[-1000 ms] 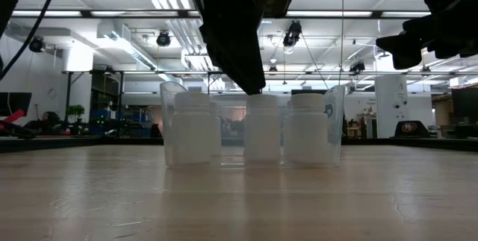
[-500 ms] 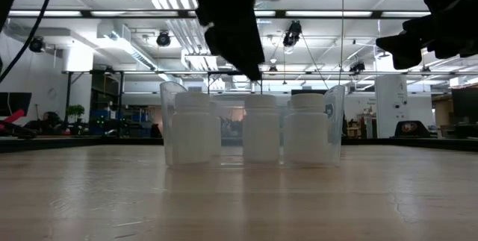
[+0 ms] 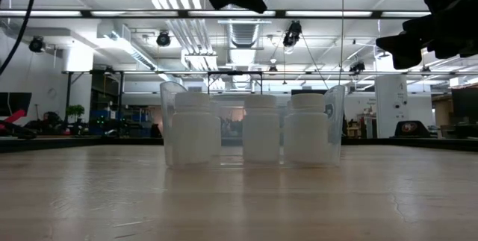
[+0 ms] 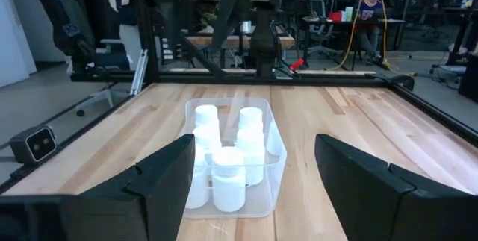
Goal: Pick and place pill bottles into a basket
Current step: Return to Home Position
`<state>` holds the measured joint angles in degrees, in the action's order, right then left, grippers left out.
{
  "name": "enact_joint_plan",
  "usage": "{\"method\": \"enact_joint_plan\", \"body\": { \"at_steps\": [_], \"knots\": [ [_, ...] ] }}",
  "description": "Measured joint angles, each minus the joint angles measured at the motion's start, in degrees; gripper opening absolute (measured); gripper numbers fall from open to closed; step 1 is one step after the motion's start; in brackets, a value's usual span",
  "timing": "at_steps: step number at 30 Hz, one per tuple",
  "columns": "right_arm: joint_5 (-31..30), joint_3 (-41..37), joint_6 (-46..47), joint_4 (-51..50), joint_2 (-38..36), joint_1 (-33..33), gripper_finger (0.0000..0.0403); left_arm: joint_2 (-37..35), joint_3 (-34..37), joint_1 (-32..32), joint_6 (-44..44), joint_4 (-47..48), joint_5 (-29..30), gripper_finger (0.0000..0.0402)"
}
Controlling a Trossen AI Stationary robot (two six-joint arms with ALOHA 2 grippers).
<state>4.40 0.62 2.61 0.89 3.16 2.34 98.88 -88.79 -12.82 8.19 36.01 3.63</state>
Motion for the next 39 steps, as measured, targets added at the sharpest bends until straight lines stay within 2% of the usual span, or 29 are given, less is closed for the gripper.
{"method": "enact_joint_plan", "body": {
  "at_steps": [8, 12, 19, 24, 27, 30, 35, 39],
  "knots": [
    [0.00, 0.00, 0.29, 0.00, 0.00, -0.01, 0.0265, -0.78, -0.27, 0.07, 0.11, -4.51, 0.05, 0.0228],
    [-0.02, 0.00, -0.06, 0.00, 0.00, 0.00, 0.0265, -0.78, 0.05, 0.09, -0.26, -3.24, 0.07, 0.0228],
    [0.00, 0.00, -0.07, 0.00, 0.00, 0.00, 0.0265, -0.78, 0.96, 0.46, -10.84, -4.37, -0.03, 0.0228],
    [0.00, 0.00, 0.33, 0.00, 0.00, -0.01, 0.0265, -0.82, 2.72, 3.09, -12.09, -5.98, -1.73, 0.0228],
    [0.00, 0.00, -0.05, 0.00, 0.00, 0.01, 0.0265, -2.10, 6.82, 5.45, -11.79, -9.93, -6.31, 0.0228],
    [-0.01, 0.00, 0.44, 0.00, 0.00, 0.00, 0.0265, -5.57, 12.82, 7.68, -10.41, -17.81, -11.38, 0.0228],
    [-0.03, 0.00, 0.14, 0.04, 0.00, -0.01, 0.0265, -15.36, 26.01, 10.04, -7.50, -25.60, -12.04, 0.0228],
    [0.01, 0.00, 0.16, 0.00, -0.02, 0.01, 0.0265, -25.59, 41.18, 10.91, -5.47, -45.67, -11.77, 0.0228]
  ]
}}
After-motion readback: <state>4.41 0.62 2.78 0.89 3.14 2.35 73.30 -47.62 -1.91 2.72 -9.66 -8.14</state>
